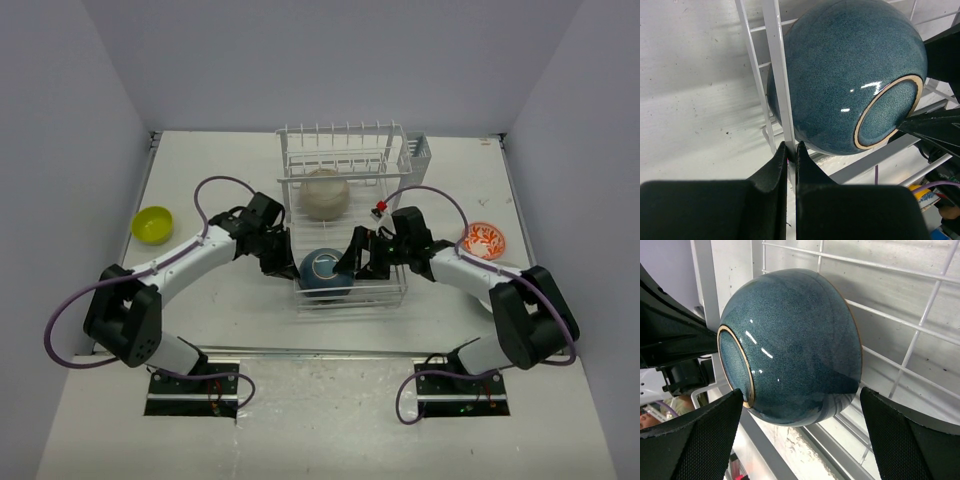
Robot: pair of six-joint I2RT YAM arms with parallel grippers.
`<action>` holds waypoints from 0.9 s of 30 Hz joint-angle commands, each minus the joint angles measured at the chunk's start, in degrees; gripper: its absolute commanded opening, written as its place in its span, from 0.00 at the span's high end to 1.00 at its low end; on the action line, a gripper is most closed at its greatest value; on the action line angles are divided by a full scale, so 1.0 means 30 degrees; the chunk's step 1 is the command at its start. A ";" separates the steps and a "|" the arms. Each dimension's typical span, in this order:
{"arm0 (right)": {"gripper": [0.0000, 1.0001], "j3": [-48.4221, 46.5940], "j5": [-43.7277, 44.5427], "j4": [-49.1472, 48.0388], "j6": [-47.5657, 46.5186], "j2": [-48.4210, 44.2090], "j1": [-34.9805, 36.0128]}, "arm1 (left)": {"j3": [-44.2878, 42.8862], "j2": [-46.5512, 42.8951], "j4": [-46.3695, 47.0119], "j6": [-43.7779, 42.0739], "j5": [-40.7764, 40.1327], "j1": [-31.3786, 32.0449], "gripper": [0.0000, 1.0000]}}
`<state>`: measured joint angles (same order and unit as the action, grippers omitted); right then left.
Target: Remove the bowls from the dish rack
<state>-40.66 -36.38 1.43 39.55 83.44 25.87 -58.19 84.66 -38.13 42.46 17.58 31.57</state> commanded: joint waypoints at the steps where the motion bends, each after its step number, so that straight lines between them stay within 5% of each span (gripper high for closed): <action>1: 0.01 0.0109 -0.0647 -0.1152 0.0118 0.0282 -0.0068 | -0.0376 0.1017 0.0903 -0.0998 -0.1730 0.0081 1.00; 10: 0.01 0.0341 -0.0675 -0.0945 -0.0058 0.0517 -0.0068 | -0.0495 0.1193 0.0903 -0.0940 -0.1760 0.0081 1.00; 27: 0.01 0.2098 -0.2990 -0.6715 0.1523 -0.0653 -0.0068 | -0.0231 0.1779 0.1196 -0.0998 -0.1613 0.0081 1.00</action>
<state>-35.11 -42.02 -10.92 42.50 84.23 25.52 -59.92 86.21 -40.12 42.39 17.63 31.64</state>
